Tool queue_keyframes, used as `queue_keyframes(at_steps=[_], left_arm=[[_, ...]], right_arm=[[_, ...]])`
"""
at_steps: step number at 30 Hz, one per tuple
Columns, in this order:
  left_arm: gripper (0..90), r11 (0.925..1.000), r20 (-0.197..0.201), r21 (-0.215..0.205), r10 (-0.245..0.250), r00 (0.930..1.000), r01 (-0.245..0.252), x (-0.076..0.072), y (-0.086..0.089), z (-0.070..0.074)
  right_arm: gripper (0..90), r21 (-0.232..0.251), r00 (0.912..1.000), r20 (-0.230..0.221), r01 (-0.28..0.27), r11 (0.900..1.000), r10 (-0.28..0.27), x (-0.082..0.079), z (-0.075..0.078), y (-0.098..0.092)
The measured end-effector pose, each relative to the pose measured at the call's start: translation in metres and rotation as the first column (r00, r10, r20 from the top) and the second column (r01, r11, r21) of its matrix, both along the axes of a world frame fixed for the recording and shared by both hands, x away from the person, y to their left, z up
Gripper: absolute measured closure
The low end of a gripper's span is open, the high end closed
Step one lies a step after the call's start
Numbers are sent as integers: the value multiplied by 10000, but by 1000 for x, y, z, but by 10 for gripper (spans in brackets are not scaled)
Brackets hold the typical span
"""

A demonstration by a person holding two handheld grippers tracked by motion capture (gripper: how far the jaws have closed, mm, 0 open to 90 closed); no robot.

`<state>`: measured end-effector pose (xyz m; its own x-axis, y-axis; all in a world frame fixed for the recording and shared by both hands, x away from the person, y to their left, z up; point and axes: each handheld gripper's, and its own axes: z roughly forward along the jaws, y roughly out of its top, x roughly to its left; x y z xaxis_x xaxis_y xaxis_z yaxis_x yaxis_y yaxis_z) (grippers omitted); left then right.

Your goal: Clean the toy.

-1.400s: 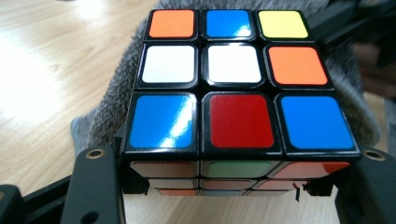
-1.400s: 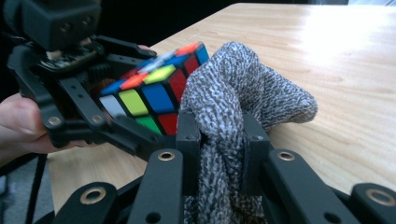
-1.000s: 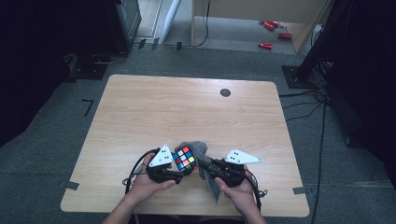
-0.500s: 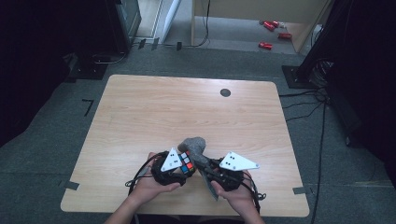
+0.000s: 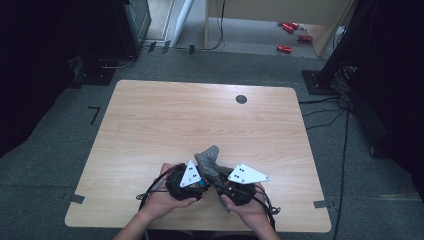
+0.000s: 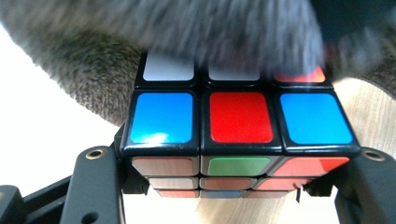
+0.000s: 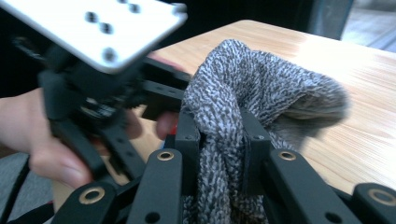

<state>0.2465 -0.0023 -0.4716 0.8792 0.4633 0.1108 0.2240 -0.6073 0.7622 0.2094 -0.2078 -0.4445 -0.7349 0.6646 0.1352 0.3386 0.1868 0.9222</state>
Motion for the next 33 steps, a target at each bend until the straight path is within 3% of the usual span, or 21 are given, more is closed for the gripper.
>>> queue_keyframes(at_steps=[2, 6, 9, 12, 15, 18, 20, 22, 24, 26, 28, 33], left_arm=[[349, 9998, -104, -169, 143, 9998, -145, 3, 3, 0], [349, 9988, -271, -238, 414, 9988, -420, 5, 3, -1], [349, 9999, -81, -14, 108, 9999, -109, -2, -4, -3], [349, 9999, -9, -111, -57, 10000, 57, -5, -7, -2], [349, 9997, -96, -222, -64, 9999, 62, -2, -3, -1], [349, 9986, -184, -493, 195, 9996, -204, 3, 4, 0], [349, 9977, -271, -576, 347, 9990, -363, 7, 8, 1], [349, 9977, -393, -537, 386, 9985, -407, 7, 7, 0], [349, 9982, -438, -486, 331, 9985, -353, 6, 5, -2], [349, 9999, -218, -150, -63, 9997, 60, -2, -7, -5], [349, 9999, -25, -57, -147, 9999, 147, -7, -12, -5], [349, 9994, -171, -348, 46, 9998, -51, -1, -2, -2]], right_arm=[[746, 0, 9999, -28, 130, 9999, -130, 0, 0, -4], [744, -75, 9999, 76, -113, 9999, 114, -4, 1, 2], [742, -274, 9983, 170, -558, 9981, 563, -9, 0, 13], [743, -312, 9992, 217, -331, 9990, 338, -10, 0, 16], [745, 52, 10000, 89, 24, 10000, -25, -4, 1, 4], [744, 112, 9990, -52, 448, 9989, -448, 1, 0, -8], [743, 232, 9993, -74, 360, 9991, -359, 2, -1, -10], [743, 50, 9997, 54, 223, 9997, -223, -3, 0, -4], [743, -84, 9997, 105, -217, 9997, 218, -7, 1, 5], [743, -389, 9985, 248, -471, 9981, 481, -11, 0, 14], [745, -553, 9991, 291, -289, 9981, 305, -12, -1, 18], [747, -23, 9990, 103, 437, 9990, -437, -2, -1, -3]])
